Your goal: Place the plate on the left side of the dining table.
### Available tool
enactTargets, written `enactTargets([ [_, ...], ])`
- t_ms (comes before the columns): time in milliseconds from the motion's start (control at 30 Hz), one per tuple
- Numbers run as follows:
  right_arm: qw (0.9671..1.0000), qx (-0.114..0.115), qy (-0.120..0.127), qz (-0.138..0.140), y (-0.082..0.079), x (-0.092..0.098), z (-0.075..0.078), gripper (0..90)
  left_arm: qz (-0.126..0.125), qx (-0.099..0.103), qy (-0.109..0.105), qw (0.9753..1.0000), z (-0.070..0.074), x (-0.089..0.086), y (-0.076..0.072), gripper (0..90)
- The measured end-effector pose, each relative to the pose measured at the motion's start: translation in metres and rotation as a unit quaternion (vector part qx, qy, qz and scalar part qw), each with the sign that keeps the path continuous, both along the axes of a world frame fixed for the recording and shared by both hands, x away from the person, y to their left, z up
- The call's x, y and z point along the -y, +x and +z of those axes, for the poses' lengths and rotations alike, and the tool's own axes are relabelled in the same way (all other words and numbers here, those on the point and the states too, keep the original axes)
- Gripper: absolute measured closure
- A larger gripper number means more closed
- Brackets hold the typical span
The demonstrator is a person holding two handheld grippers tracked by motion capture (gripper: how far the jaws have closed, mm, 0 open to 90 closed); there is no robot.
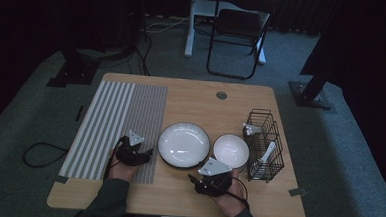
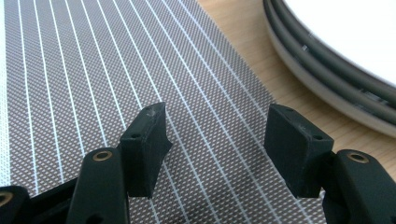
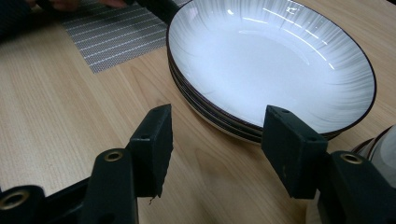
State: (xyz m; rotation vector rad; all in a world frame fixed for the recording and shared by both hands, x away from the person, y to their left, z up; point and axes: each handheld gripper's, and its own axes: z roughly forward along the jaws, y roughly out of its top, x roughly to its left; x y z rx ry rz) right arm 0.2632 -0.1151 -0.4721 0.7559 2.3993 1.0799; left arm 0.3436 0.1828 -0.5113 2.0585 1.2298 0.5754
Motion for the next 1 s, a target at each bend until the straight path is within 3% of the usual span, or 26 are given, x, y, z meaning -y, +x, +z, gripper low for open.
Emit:
enactTargets([
  [133,1.0,-0.001,0.0,0.002,0.0,-0.002,-0.001,43.1,-0.001,-0.001,-0.009,1.0,0.006,-0.003,0.002,40.6],
  [333,0.9999,-0.001,-0.005,-0.014,0.003,-0.008,-0.002,47.8,-0.005,-0.003,-0.045,0.999,0.017,-0.01,0.009,42.2],
  [500,0.9996,-0.004,-0.008,-0.026,0.006,-0.01,-0.004,52.1,-0.031,-0.01,-0.061,0.9976,0.027,-0.009,0.015,53.2],
  [733,0.9996,-0.003,-0.006,-0.028,0.007,-0.012,-0.007,56.0,-0.061,-0.004,-0.047,0.997,0.036,0.006,0.027,62.9],
  [1000,0.9993,0.005,0.002,-0.038,0.008,-0.011,-0.007,59.0,-0.07,0.01,-0.037,0.9968,0.041,0.024,0.044,64.9],
])
